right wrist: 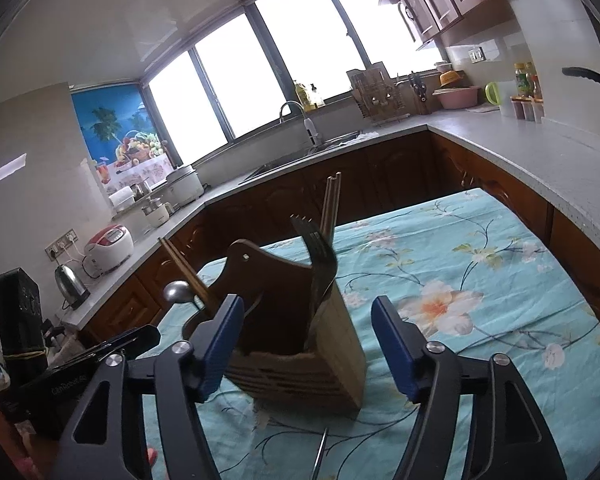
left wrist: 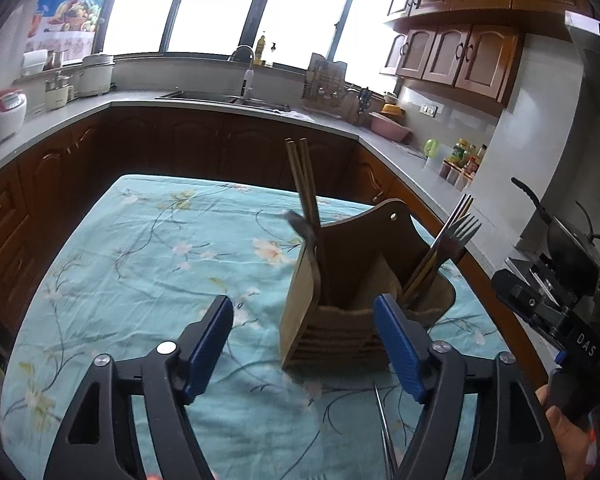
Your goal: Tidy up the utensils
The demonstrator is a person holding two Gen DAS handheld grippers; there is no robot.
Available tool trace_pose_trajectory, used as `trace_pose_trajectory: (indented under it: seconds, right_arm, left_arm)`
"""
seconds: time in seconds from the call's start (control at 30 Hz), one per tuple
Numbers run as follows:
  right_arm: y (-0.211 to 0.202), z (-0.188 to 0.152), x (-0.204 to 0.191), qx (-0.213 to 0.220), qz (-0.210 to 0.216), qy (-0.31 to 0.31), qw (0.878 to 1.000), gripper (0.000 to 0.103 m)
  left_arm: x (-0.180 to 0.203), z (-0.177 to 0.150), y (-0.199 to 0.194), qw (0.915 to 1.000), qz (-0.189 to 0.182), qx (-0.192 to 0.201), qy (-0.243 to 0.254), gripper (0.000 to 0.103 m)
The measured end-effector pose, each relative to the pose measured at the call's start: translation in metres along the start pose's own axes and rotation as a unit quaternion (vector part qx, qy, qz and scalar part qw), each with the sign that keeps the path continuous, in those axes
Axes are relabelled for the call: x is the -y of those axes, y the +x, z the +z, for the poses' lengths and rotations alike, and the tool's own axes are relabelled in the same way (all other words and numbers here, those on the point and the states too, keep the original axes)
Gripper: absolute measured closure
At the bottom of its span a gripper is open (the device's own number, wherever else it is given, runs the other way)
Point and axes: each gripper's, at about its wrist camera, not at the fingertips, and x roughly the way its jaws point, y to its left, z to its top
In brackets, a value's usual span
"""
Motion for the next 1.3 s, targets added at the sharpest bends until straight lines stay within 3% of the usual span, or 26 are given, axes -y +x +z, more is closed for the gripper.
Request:
trace_pose_trajectory:
  seconds: [0.23, 0.4, 0.7, 0.87, 1.0, 1.3]
  right_arm:
    - [-0.023, -0.020, -0.008, -0.001, 0.012, 0.013, 1.000, 0.015]
    - [-0.047, -0.043, -0.015, 0.000, 0.023, 0.020, 1.000, 0.001]
    - [-0.087, -0.090, -0.023, -0.002, 0.027, 0.027, 0.999, 0.000]
    - [-0.110, -0.101, -0.039, 0.007, -0.010, -0.024, 1.000, 0.000]
    - [-0.139, -0.098, -0.057, 0.044, -0.047, -0.068, 0.996, 0.000]
    - [-0.189, -0.082, -0.101, 0.107, -0.078, -0.156, 0.979, 0.000]
  left_arm:
    - [-0.010, -0.026, -0.036, 0.9995, 0.004, -0.007, -0.029, 0.010]
    - [-0.014, -0.050, -0.065, 0.9992, 0.014, -0.011, -0.037, 0.009]
    - [-0.014, -0.094, -0.117, 0.9980, 0.055, -0.006, -0.032, 0.006]
    - [-0.005, -0.108, -0.144, 0.9973, 0.071, 0.005, -0.017, 0.006]
    - [0.002, -0.112, -0.170, 0.9966, 0.078, 0.027, 0.002, 0.005]
    - [0.036, -0.113, -0.243, 0.9878, 0.093, 0.113, 0.053, 0.001]
